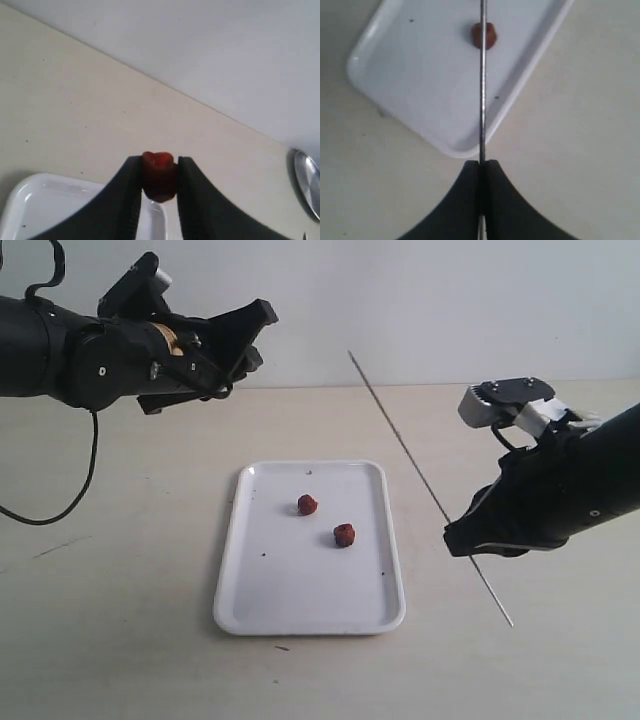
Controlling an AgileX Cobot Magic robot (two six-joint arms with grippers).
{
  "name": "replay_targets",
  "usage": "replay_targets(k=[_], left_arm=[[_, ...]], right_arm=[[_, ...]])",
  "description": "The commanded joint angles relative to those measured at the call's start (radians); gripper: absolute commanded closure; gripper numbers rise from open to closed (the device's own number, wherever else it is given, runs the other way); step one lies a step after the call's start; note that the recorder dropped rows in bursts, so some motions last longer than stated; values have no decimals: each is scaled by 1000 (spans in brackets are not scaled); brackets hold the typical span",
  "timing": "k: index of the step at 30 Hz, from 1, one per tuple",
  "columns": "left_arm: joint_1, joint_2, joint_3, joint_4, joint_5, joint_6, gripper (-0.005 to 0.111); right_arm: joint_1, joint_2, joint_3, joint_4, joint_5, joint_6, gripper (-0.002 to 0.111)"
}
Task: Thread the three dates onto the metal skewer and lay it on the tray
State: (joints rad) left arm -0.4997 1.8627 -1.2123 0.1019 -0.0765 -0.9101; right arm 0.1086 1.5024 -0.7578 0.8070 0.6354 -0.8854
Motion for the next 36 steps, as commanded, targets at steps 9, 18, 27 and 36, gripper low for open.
replay_targets(k=[9, 18, 27, 36], left_arm=[[-2, -47, 0, 81, -17, -147, 82], [-38, -47, 0, 124, -26, -147, 82], [-42, -47, 0, 124, -22, -147, 82], [-60, -47, 0, 149, -14, -145, 82]], right_arm=[[-4, 101, 49, 305, 181, -358, 108], [-4, 186, 10, 449, 219, -480, 108], [-4, 188, 6, 499, 143, -495, 108], [-4, 190, 6, 498, 160, -501, 108]])
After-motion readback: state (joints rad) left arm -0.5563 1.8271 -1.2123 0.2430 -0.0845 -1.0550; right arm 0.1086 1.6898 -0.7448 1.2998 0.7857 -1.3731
